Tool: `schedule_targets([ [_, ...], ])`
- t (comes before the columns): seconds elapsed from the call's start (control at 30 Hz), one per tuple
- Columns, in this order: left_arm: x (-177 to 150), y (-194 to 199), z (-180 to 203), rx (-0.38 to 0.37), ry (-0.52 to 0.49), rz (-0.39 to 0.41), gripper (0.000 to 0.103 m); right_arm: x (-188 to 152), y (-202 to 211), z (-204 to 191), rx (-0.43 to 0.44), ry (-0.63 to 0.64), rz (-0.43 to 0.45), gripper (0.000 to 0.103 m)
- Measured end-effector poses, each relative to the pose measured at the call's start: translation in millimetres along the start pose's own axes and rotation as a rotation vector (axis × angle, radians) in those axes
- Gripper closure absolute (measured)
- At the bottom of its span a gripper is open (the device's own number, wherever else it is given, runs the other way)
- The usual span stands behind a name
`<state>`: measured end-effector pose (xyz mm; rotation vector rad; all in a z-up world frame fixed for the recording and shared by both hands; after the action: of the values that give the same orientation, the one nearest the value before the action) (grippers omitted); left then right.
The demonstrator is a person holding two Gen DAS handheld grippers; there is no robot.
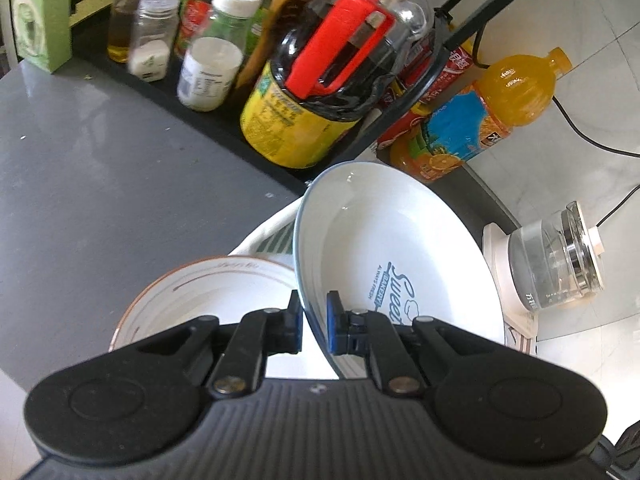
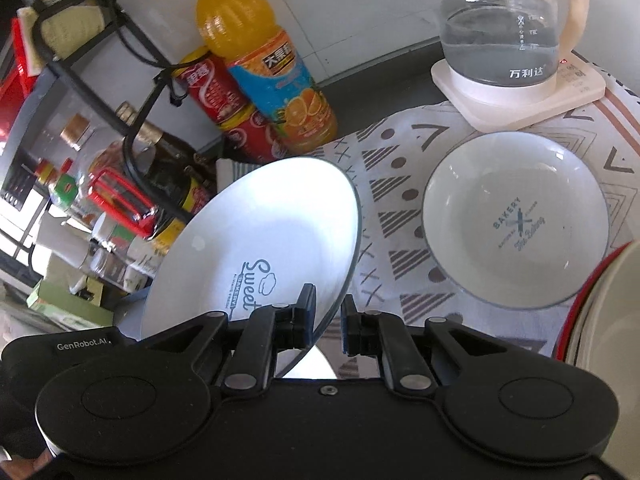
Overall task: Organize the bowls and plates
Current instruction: 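Lower the 'Sweet' plate onto the flower plate and open both tools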
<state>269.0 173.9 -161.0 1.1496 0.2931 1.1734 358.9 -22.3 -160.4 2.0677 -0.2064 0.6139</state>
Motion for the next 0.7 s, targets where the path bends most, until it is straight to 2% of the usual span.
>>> schedule_targets([
  [0.37,-31,25,-33,0.024,0.035,0.009,0.094,-30,14,-11,0.020,0.057,-0.017,0.091],
  [0.7,-52,41,-54,0.043,0.052,0.001,0.093,-57,21,-17,0.031,0.059,-0.038,0.091],
])
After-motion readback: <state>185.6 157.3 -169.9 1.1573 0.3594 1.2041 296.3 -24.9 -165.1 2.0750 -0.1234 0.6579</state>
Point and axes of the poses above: each gripper's, at about its wrist camera, not at the fingertips, and y roughly against the way its jaws point, z to its right, x to its top, the point moved 2 cm from there along -y, roughly the way its jaws point, and after that the axes turned 4 degrees about -y, right-handed, at the moved point
